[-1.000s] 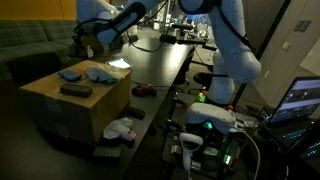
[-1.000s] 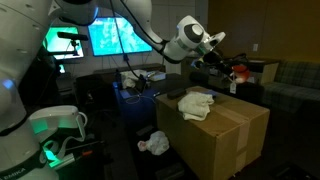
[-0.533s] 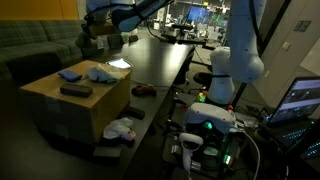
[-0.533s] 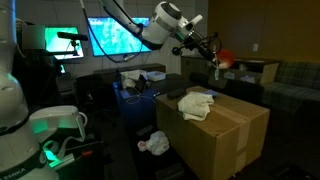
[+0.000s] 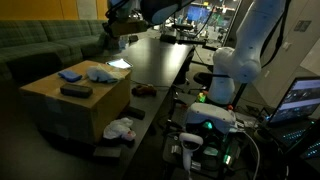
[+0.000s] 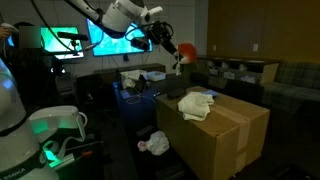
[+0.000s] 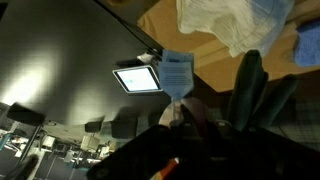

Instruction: Replace the objects on the box with the objects on the table one after the other

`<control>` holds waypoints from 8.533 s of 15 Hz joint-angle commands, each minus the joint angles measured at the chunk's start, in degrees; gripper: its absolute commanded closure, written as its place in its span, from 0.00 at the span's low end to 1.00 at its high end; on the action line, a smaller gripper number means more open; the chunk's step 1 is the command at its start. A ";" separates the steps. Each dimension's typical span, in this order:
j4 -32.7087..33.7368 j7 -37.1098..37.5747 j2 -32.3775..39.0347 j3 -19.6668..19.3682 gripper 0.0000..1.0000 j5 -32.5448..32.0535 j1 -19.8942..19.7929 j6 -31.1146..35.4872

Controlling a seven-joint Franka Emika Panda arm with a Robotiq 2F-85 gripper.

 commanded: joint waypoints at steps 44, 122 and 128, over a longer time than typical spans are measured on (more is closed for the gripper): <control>-12.39 -44.40 42.10 -12.95 0.97 40.38 -17.77 48.33; -11.28 -85.39 55.03 8.57 0.00 53.43 -31.31 66.85; -11.83 -86.70 52.63 8.57 0.00 52.79 -31.98 67.13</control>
